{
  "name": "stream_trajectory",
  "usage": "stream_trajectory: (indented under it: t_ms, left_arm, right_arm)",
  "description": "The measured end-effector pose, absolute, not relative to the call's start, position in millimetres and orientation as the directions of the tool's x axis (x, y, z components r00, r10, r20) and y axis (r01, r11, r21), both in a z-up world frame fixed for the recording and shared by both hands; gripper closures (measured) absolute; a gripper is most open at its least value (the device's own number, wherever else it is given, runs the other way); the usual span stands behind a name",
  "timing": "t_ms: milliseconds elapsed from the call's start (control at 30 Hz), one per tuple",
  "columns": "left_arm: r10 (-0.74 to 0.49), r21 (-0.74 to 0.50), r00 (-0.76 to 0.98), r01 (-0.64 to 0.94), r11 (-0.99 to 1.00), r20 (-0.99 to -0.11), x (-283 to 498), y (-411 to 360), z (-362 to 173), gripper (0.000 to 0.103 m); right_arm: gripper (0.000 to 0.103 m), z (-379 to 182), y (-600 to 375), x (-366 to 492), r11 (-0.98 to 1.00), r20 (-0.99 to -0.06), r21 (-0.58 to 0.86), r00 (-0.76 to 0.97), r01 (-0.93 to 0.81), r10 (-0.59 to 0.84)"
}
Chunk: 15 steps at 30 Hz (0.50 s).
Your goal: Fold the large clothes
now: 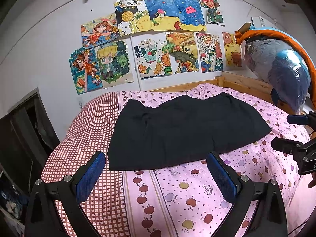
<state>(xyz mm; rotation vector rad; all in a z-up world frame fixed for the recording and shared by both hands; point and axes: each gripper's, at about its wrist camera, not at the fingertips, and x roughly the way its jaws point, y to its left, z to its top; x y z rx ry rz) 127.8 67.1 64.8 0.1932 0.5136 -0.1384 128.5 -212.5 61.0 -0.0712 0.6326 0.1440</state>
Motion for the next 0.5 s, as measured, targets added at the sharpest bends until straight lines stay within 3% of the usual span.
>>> stream_trajectory:
  t_ms: [500]
  left_arm:
    - [-0.086,0.150,0.855,0.187,0.971,-0.511,132.1,69.4,70.0,0.000]
  right_arm:
    - [0.002,60.0,-212.0,129.5,0.988,-0.603,-0.020,0.790,-0.156,0.112]
